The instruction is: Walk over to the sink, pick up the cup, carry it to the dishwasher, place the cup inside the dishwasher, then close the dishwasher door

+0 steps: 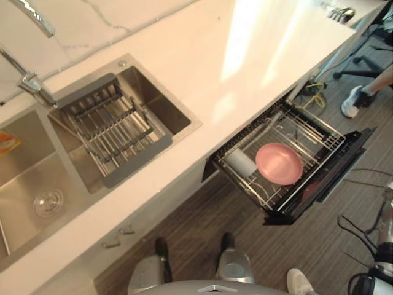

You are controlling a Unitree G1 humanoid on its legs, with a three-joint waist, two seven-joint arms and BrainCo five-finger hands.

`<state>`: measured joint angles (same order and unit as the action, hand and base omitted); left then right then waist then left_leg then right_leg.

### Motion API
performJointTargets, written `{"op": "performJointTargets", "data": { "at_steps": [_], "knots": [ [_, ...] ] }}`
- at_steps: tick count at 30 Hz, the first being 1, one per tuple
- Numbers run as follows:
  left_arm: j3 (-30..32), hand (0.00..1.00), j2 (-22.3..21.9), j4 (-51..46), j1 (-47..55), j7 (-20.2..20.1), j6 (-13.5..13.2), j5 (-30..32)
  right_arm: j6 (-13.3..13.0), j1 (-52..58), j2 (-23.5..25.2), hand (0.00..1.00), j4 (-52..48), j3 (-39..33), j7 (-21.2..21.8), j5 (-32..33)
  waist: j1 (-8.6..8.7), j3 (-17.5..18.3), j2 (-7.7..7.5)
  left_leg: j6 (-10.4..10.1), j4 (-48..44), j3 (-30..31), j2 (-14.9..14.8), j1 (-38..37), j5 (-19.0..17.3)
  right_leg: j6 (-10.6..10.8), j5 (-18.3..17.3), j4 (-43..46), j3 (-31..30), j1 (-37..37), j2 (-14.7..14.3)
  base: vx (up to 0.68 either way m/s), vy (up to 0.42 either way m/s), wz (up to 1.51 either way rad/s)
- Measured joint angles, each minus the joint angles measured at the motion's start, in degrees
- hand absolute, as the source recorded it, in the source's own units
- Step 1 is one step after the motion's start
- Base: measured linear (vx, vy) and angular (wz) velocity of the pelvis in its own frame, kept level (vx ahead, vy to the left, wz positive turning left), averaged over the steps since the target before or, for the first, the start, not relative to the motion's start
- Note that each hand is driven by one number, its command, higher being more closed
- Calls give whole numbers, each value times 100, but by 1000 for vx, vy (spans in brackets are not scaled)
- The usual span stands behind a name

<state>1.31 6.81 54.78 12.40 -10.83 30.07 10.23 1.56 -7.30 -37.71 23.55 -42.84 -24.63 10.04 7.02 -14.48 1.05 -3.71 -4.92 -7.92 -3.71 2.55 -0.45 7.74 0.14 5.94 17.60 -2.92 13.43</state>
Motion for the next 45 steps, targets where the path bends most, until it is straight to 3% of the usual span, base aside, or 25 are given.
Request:
{"op": "performJointTargets", "data": {
  "at_steps": [4,5,6,7,10,16,20,23,25,27,29,35,39,45],
  "knots": [
    [136,0,-23,59,96,-26,150,-319,-137,405,-2,0,263,-661,96,740,149,129,-1,-18,73,-69,-42,-175,3,36,215,-381,-15,286,-100,36,-13,-14],
    [139,0,-27,104,129,-13,184,-343,-198,547,2,0,486,-827,290,1143,173,228,-48,-24,113,-130,-69,-187,7,24,254,-465,-36,295,-142,26,-25,-18],
    [154,0,-31,106,162,25,202,-390,-237,630,41,0,702,-930,549,1492,193,312,13,-38,117,-161,-97,-229,-2,15,275,-511,-75,328,-175,20,-31,-21],
    [225,0,-55,120,174,54,204,-398,-264,704,128,0,775,-972,691,1683,209,289,-46,-50,134,-166,-112,-290,-5,9,278,-536,-92,371,-183,11,-25,-16],
    [310,0,-96,265,174,180,226,-534,-433,911,597,0,947,-965,1168,2125,251,390,-1,-84,209,-185,-151,-398,16,-18,265,-604,-87,453,-225,-27,-30,-6],
    [254,0,-119,265,112,317,304,-570,-655,941,1830,0,1505,-776,1841,2818,89,444,88,-205,395,-172,-192,-439,72,-61,286,-713,95,521,-269,-40,-19,4],
    [224,0,-117,266,95,390,324,-701,-836,915,2238,0,1583,-361,2100,3718,-34,457,132,-212,418,-122,-181,-448,90,-48,292,-725,221,605,-250,12,0,12],
    [199,0,-139,265,95,601,302,-1019,-1009,767,2448,0,1666,-70,2192,3892,-100,404,230,-172,467,39,-131,-430,182,-7,302,-682,399,650,-193,40,7,27],
    [205,0,-201,257,107,826,155,-1277,-1054,602,2440,0,1735,75,2223,3917,-167,316,354,-142,540,144,-73,-432,249,32,268,-622,491,663,-131,22,21,30],
    [207,0,-299,253,121,1085,-158,-1553,-1088,373,2421,0,1741,335,2212,3904,-303,196,534,-122,564,210,-5,-422,288,77,202,-498,543,655,-52,11,32,19],
    [208,0,-351,246,163,1239,-368,-1742,-1183,229,2425,0,1773,442,2152,3904,-360,164,611,-147,592,309,42,-363,315,99,99,-317,615,562,34,-2,29,27],
    [314,0,-322,-27,99,1551,-1035,-2504,-1282,-12,2280,0,1781,740,2146,4028,-380,-264,570,-224,611,479,148,-114,403,107,-438,750,665,-52,380,-37,5,18],
    [318,0,-228,-258,-119,1674,-1578,-2856,-1305,-250,2004,0,1760,1102,2060,4030,-422,-501,526,-128,614,517,294,127,547,57,-845,1664,580,-658,723,-52,-38,12],
    [263,0,-239,-677,-139,2002,-2130,-2991,-1255,-433,1913,0,1334,1590,2063,4145,-535,-658,491,-140,606,658,338,334,682,-22,-1089,2205,627,-1002,888,-44,-66,12]
  ]
}}
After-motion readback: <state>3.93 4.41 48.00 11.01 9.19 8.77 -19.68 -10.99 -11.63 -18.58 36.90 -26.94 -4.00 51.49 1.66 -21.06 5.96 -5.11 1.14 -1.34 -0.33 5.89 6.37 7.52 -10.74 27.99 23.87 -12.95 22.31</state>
